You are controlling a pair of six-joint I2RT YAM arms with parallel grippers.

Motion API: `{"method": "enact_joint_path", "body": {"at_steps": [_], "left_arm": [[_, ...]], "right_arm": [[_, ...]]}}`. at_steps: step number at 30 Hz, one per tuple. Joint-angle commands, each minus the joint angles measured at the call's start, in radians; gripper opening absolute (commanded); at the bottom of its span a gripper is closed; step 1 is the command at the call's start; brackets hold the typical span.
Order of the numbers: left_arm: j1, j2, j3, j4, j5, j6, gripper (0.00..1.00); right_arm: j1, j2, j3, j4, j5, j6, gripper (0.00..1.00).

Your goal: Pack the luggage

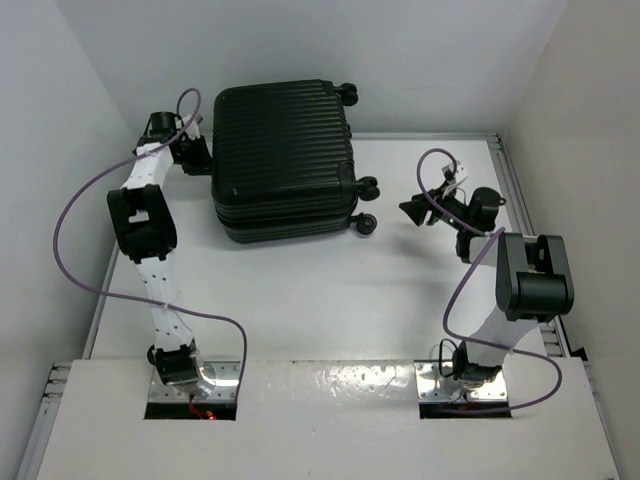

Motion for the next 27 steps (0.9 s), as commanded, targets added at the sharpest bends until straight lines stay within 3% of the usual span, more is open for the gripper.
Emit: {"method": "enact_joint_path", "body": {"at_steps": [1, 8, 11, 16, 19, 27], "left_arm": [[0.028, 0.120, 0.030, -0.144, -0.075, 0.199, 0.00], [0.019, 0.120, 0.010, -0.144, 0.028, 0.208, 0.00], [0.019, 0.102, 0.000, -0.153, 0.112, 0.234, 0.00], [0.039, 0.092, 0.010, -0.178, 0.288, 0.320, 0.00], [0.058, 0.147, 0.090, -0.244, 0.357, 0.394, 0.00], [0.048, 0.249, 0.196, -0.268, 0.246, 0.423, 0.00]], "right_arm": [[0.013, 0.027, 0.090, 0.068, -0.095, -0.056, 0.52], [0.085, 0.191, 0.189, 0.167, -0.283, -0.110, 0.49], [0.096, 0.260, 0.242, 0.219, -0.297, -0.085, 0.55], [0.072, 0.373, 0.317, 0.319, -0.415, 0.037, 0.63], [0.053, 0.422, 0.327, 0.393, -0.460, 0.120, 0.60], [0.023, 0.551, 0.472, 0.491, -0.572, 0.321, 0.56]]}}
